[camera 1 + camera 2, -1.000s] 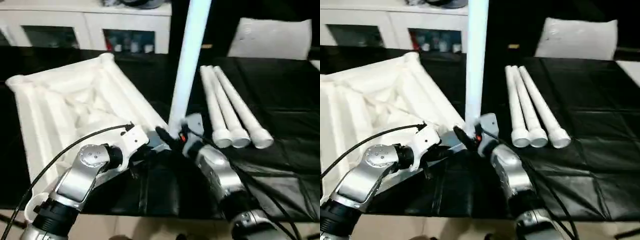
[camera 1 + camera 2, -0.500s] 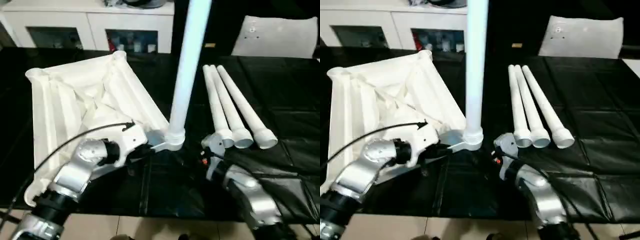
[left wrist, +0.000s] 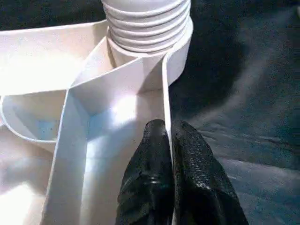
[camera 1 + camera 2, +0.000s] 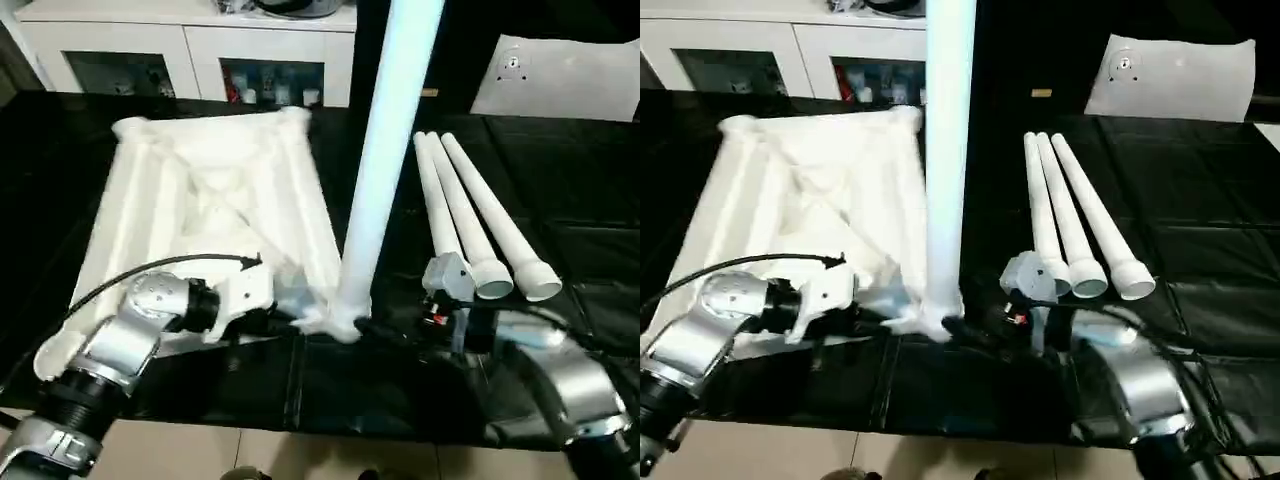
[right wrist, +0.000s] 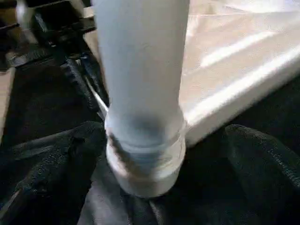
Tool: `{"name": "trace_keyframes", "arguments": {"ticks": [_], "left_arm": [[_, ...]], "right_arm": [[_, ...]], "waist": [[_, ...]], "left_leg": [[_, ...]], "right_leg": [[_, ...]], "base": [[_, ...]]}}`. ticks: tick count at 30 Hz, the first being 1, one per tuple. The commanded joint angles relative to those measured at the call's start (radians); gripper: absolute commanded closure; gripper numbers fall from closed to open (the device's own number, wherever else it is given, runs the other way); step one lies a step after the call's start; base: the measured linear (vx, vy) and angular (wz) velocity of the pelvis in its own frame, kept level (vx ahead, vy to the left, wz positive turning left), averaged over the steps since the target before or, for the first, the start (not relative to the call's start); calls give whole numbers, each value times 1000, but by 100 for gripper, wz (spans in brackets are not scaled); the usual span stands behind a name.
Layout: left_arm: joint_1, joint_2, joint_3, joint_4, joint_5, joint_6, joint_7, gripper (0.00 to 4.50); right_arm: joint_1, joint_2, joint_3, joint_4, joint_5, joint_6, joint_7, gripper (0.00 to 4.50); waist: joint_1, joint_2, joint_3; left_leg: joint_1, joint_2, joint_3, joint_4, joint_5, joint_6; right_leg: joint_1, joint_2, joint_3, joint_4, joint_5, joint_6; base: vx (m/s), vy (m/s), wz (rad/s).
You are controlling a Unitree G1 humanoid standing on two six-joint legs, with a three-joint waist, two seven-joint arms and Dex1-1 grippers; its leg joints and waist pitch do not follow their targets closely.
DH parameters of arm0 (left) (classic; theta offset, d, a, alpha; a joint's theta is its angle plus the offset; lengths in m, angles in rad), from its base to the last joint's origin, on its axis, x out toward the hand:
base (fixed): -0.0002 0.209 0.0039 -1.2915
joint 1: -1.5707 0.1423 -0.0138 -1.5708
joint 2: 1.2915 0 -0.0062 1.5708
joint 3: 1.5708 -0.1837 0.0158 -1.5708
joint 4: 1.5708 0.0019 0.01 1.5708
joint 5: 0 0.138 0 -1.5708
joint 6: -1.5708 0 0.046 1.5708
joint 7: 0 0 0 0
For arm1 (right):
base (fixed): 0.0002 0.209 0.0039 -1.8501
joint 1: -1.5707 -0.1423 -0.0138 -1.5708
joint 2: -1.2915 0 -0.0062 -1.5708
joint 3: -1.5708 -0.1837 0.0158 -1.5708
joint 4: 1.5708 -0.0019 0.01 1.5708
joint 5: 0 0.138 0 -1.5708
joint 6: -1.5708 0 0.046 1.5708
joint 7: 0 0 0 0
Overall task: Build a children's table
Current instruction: Rotate leg to tighten
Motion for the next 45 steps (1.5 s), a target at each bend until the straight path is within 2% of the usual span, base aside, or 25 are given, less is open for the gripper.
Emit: {"name": "trace_keyframes", "arguments": {"ticks": [1, 2, 3, 6, 7, 9, 11, 12, 14, 18, 21, 30, 32, 34, 36, 38, 39, 40, 41, 42, 43, 44, 45], "left_arm": [[-19, 3, -58, 1, 10, -29, -63, 450], [-26, 3, -63, 8, 13, -40, -73, 450], [-37, 3, -69, 21, 18, -53, -86, 450], [-55, -1, -79, 44, 27, -66, -99, 450], [-57, -1, -79, 47, 28, -68, -100, 450], [-62, -5, -79, 55, 31, -74, -105, 450], [-66, -6, -79, 61, 32, -77, -109, 450], [-68, -5, -80, 65, 32, -81, -112, 450], [-73, -3, -81, 74, 31, -89, -116, 450], [-81, -1, -83, 92, 34, -103, -117, 450], [-82, -2, -81, 98, 37, -107, -117, 450], [-72, -1, -74, 102, 38, -100, -97, 450], [-59, -16, -48, 94, 28, -61, -39, 450], [-49, -32, -23, 86, 25, -21, 21, 450], [-48, -34, -21, 85, 25, -18, 27, 450], [-22, -77, 29, 50, 18, 71, 153, 450], [-22, -77, 29, 50, 18, 71, 153, 450], [-22, -77, 29, 50, 18, 71, 153, 450], [4, -122, 64, -2, 9, 150, 247, 450], [20, -156, 86, -39, 15, 202, 320, 450], [20, -156, 86, -39, 15, 202, 320, 450], [20, -156, 86, -39, 15, 202, 320, 450], [46, -240, 112, -116, 37, 306, 455, 450]], "right_arm": [[-18, -5, 23, 16, -1, -17, 38, 5], [-27, -10, 33, 28, 3, -17, 61, 5], [-43, -16, 47, 47, 12, -12, 100, 29], [-77, -21, 69, 80, 19, -1, 157, 37], [-80, -22, 71, 84, 20, 1, 162, 60], [-95, -23, 77, 103, 15, -2, 176, 72], [-108, -26, 84, 121, 10, -4, 193, 78], [-114, -28, 89, 129, 9, -4, 205, 89], [-125, -33, 97, 144, 5, -7, 226, 120], [-144, -38, 111, 174, -7, -17, 257, 148], [-150, -37, 117, 188, -15, -24, 266, 169], [-141, -18, 125, 192, -8, -16, 262, 175], [-109, 6, 119, 171, 16, 19, 239, 175], [-85, 33, 109, 161, 25, 41, 194, 175], [-83, 36, 108, 160, 25, 42, 189, 175], [-51, 116, 89, 172, 12, 50, 52, 175], [-51, 116, 89, 172, 12, 50, 52, 175], [-51, 116, 89, 172, 12, 50, 52, 175], [-45, 199, 72, 208, -8, 51, -79, 175], [-47, 259, 58, 237, -19, 54, -169, 175], [-47, 259, 58, 237, -19, 54, -169, 175], [-47, 259, 58, 237, -19, 54, -169, 176], [-74, 378, 27, 310, -37, 55, -336, 176]], "waist": [[-1, 1, -63], [0, 1, -63], [2, 3, -61], [10, 2, -59], [11, 1, -59], [13, 0, -58], [13, 1, -60], [12, -2, -60], [13, -1, -61], [15, -3, -63], [16, -4, -61], [15, -3, -59], [15, -2, -56], [15, -1, -53], [11, -3, -49], [6, 1, -41], [3, 0, -38], [-1, -3, -38], [-8, -3, -34], [-16, -1, -33], [-32, -1, -26], [-37, 0, -26], [-57, -2, -29]], "left_leg": [[1, 60, -13, -53, -108, 86], [1, 59, -13, -53, -114, 83], [1, 59, -13, -52, -123, 80], [2, 60, -14, -51, -144, 67], [2, 58, -14, -51, -152, 66], [2, 60, -16, -52, -168, 53], [3, 60, -16, -51, -169, 48], [2, 61, -17, -52, -164, 47], [2, 60, -16, -51, -158, 50], [0, 59, -15, -47, -138, 60], [-1, 58, -14, -47, -139, 62], [-1, 59, -16, -48, -149, 57], [0, 59, -15, -49, -157, 56], [1, 58, -15, -50, -176, 51], [2, 57, -18, -54, -204, 42], [9, 58, -19, -57, -251, 26], [13, 53, -21, -58, -280, 20], [11, 50, -24, -58, -291, 17], [8, 49, -29, -63, -308, 15], [9, 55, -29, -65, -323, 5], [10, 49, -33, -64, -357, -4], [15, 45, -38, -61, -378, -7], [12, 50, -42, -64, -394, -12]], "right_leg": [[57, -90, 58, -57, -164, -201], [56, -89, 58, -57, -169, -202], [56, -89, 58, -59, -183, -201], [53, -90, 59, -60, -226, -192], [54, -89, 57, -61, -242, -189], [55, -92, 58, -64, -289, -171], [54, -92, 58, -63, -290, -172], [54, -90, 58, -61, -276, -174], [54, -90, 58, -60, -260, -178], [55, -89, 57, -56, -236, -184], [54, -90, 56, -58, -254, -181], [52, -89, 56, -61, -291, -167], [50, -89, 56, -63, -296, -168], [48, -91, 56, -69, -340, -159], [48, -90, 54, -74, -398, -146], [39, -92, 55, -86, -499, -118], [34, -92, 51, -96, -560, -101], [37, -93, 48, -99, -588, -87], [40, -92, 45, -101, -621, -64], [36, -94, 46, -98, -613, -70], [31, -95, 37, -110, -667, -64], [31, -97, 30, -118, -710, -47], [36, -98, 29, -110, -690, -40]], "base": [[0, 0, 0], [0, 0, 0], [0, 0, 0], [0, 0, 0], [0, 0, 0], [0, 0, 0], [0, 0, 0], [0, 0, 0], [0, 0, 0], [0, 0, 0], [0, 0, 0], [0, 0, 0], [0, 0, 0], [0, 0, 0], [0, 0, 0], [0, 0, 0], [0, 0, 0], [0, 0, 0], [0, 0, 0], [0, 0, 0], [0, 0, 0], [0, 0, 0], [0, 0, 0]]}}
